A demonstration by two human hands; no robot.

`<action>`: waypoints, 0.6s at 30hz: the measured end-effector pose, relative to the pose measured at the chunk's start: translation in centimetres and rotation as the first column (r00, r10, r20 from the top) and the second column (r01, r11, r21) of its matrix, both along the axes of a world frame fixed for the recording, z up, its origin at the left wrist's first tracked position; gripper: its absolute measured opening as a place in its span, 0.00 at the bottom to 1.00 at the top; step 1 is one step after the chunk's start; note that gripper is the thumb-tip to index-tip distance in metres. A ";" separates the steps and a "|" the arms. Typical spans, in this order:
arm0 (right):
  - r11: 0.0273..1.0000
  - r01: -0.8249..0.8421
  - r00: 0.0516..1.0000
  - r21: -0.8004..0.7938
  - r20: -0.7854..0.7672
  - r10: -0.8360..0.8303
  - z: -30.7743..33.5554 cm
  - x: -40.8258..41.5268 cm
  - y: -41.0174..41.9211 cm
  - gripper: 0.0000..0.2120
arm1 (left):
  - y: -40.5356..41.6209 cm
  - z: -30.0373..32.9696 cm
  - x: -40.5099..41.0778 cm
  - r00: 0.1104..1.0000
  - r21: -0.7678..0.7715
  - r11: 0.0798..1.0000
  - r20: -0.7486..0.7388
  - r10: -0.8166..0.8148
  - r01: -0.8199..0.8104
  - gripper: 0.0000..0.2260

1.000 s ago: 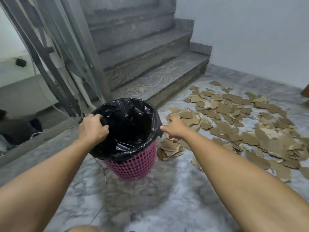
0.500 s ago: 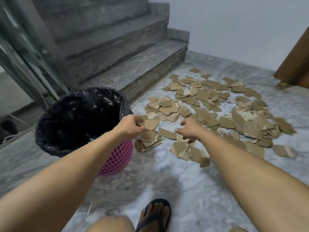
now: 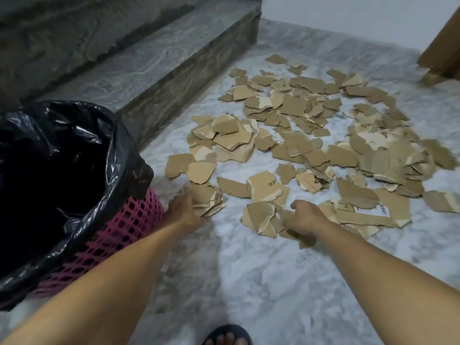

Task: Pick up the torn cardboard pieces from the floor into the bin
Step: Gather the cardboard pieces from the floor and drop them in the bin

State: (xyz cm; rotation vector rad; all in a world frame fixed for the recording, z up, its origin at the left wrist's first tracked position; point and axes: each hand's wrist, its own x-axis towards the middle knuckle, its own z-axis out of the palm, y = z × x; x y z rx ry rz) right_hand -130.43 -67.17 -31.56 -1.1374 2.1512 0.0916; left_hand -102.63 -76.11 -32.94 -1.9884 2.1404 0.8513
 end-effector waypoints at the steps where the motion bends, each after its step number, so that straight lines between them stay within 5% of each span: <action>1: 1.000 -0.005 1.000 0.020 -0.019 0.006 -0.8 0.1 -0.1 0.34 | -0.3 -0.4 0.1 1.000 -0.009 1.000 0.010 -0.001 0.001 0.42; 5: 0.992 -0.078 0.990 0.096 -0.112 0.089 -3.3 0.3 -1.4 0.47 | -1.8 -2.3 -0.1 1.000 -0.029 0.999 0.018 0.016 -0.016 0.44; 8: 0.973 -0.194 0.935 0.124 -0.275 0.222 -4.2 0.7 -2.2 0.49 | -3.0 -3.6 -0.2 1.000 0.043 0.999 0.024 0.001 -0.002 0.50; 11: 0.962 -0.231 0.929 0.143 -0.261 0.262 -4.7 0.1 -3.4 0.45 | -3.8 -4.9 -0.3 0.999 0.127 0.992 0.041 -0.019 0.013 0.55; 18: 0.947 -0.290 0.952 0.139 -0.064 0.300 -3.5 -2.8 -7.4 0.21 | -4.8 -5.4 -0.8 0.980 0.018 0.998 0.186 -0.067 0.065 0.57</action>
